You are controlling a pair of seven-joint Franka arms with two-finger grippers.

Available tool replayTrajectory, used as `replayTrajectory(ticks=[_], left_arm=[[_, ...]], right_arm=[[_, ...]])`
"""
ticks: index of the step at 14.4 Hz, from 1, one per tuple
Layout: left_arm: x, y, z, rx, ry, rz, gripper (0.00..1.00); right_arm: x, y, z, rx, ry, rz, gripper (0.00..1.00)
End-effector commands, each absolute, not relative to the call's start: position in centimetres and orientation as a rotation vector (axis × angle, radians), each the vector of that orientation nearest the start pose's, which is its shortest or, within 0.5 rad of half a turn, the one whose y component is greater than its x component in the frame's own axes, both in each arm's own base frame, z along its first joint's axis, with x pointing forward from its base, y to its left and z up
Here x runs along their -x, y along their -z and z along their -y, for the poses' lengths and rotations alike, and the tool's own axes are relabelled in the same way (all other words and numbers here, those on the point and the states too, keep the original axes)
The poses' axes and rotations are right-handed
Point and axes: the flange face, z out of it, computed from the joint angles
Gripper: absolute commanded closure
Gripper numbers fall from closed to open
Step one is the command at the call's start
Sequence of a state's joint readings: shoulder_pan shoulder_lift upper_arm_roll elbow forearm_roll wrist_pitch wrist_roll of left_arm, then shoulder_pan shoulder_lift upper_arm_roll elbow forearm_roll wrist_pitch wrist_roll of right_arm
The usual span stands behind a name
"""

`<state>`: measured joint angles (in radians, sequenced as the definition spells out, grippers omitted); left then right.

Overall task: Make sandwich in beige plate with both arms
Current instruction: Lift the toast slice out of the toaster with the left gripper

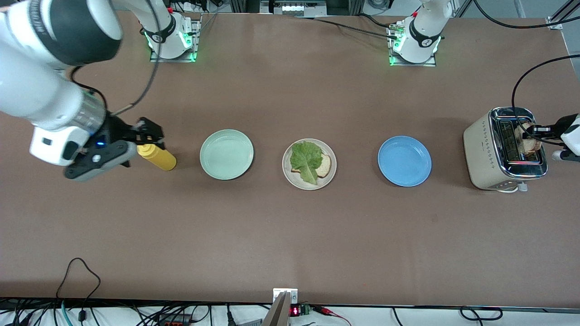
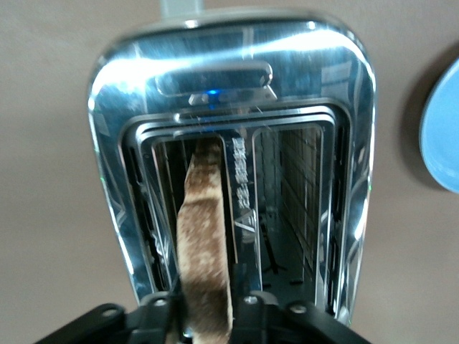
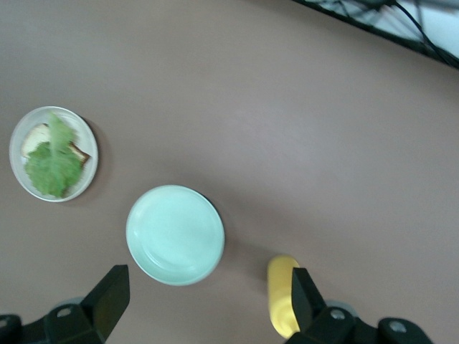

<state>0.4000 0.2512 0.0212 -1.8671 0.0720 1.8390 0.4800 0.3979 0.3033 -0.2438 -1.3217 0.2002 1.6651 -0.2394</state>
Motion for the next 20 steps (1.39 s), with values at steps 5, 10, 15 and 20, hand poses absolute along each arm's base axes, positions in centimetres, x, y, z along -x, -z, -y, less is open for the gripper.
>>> replayTrajectory(ticks=[5,10,15,20], left_arm=[[-53.7,-38.2,-24.8,3.174,-0.409,-0.253,0.93],[-54.6,-43.4,-24.8,3.119,-0.431,-0.293,0.94],[-55.7,-51.9,-20.7,3.086,-0.557,-0.333,0.94],[-58.5,-52.4,-8.8,3.184,-0.548,-0.557,0.93]], right_arm=[[-58.1,-59.3,-8.4,3.075,0.021,0.178,0.00],[-55.3,-61.8,-7.5,3.135,0.062,-0.050,0.00],[-53.8,-62.3,-7.5,3.147,0.078,-0.106,0.00],[-54.7,-62.1,-5.9,3.139,0.106,-0.043,0.00]])
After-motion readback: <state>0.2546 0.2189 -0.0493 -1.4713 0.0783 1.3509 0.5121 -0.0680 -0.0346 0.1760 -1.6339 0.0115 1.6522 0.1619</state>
